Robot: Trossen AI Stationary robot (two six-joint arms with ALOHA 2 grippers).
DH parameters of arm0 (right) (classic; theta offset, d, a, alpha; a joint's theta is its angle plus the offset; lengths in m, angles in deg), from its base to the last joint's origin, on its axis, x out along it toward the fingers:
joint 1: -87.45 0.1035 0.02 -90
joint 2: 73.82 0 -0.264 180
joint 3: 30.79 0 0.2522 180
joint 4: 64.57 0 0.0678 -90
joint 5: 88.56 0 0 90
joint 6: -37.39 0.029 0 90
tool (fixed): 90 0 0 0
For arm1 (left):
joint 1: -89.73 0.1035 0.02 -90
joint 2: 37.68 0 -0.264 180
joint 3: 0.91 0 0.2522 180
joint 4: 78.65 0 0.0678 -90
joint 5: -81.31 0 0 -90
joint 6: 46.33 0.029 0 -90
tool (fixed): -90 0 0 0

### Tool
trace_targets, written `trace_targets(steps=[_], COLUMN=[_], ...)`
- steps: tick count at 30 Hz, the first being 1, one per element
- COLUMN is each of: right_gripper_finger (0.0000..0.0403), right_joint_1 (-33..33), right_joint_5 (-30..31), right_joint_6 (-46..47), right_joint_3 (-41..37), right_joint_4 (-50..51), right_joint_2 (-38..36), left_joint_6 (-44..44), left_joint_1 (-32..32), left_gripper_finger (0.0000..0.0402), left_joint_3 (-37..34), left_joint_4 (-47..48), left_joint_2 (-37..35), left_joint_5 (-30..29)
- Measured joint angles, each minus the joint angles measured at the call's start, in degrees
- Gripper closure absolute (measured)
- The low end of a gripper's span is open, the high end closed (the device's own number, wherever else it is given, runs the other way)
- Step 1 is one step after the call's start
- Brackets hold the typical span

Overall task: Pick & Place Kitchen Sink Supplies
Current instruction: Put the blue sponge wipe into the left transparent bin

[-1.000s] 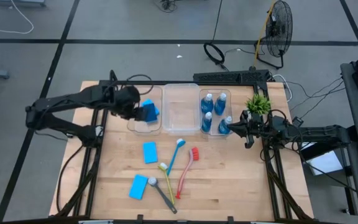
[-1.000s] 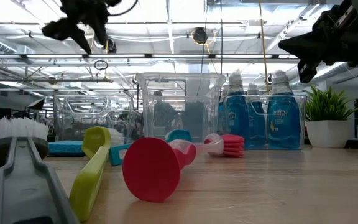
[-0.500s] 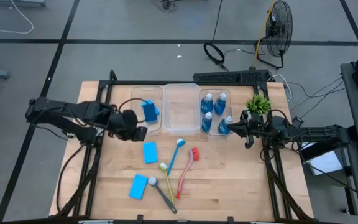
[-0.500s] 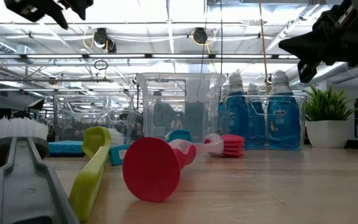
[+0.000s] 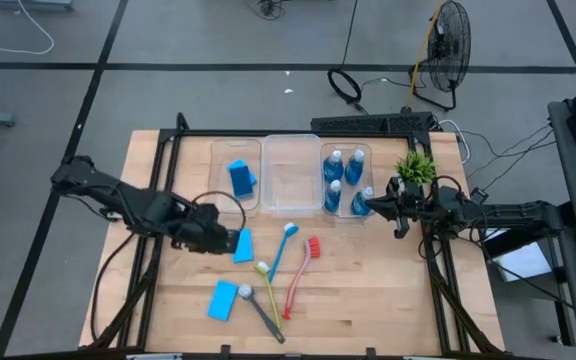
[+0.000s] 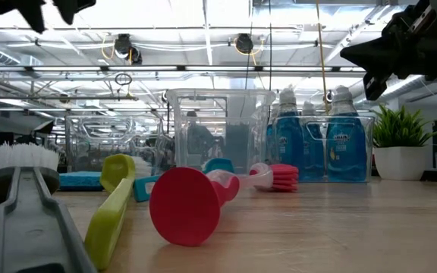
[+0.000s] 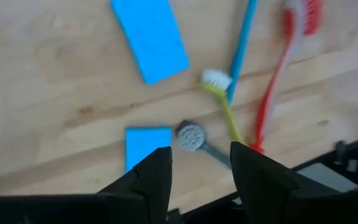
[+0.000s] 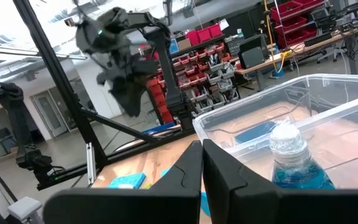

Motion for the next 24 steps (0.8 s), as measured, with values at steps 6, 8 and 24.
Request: trace_targets(steps=[6, 8, 24], right_gripper_finger=[0.0403, 0.0403, 0.0403], right_joint_1=[-0.02, 0.0, 0.0], right_joint_5=[0.07, 0.07, -0.02], right_joint_6=[0.0, 0.0, 0.0], right_joint_3=[0.0, 0.0, 0.0], right_joint_4=[0.03, 0.02, 0.17], right_joint_2=[0.01, 0.02, 0.0], left_joint_6=[-5.3, -6.57, -13.31], left_joint_1=[-5.01, -6.46, -15.38], left_gripper_finger=[0.0228, 0.0218, 0.0108], left_joint_3=[0.0, 0.0, 0.0], left_joint_4=[-0.47, -0.99, -6.89], left_joint_2=[4.55, 6.03, 17.51], left_joint_5=[2.29, 3.54, 4.8])
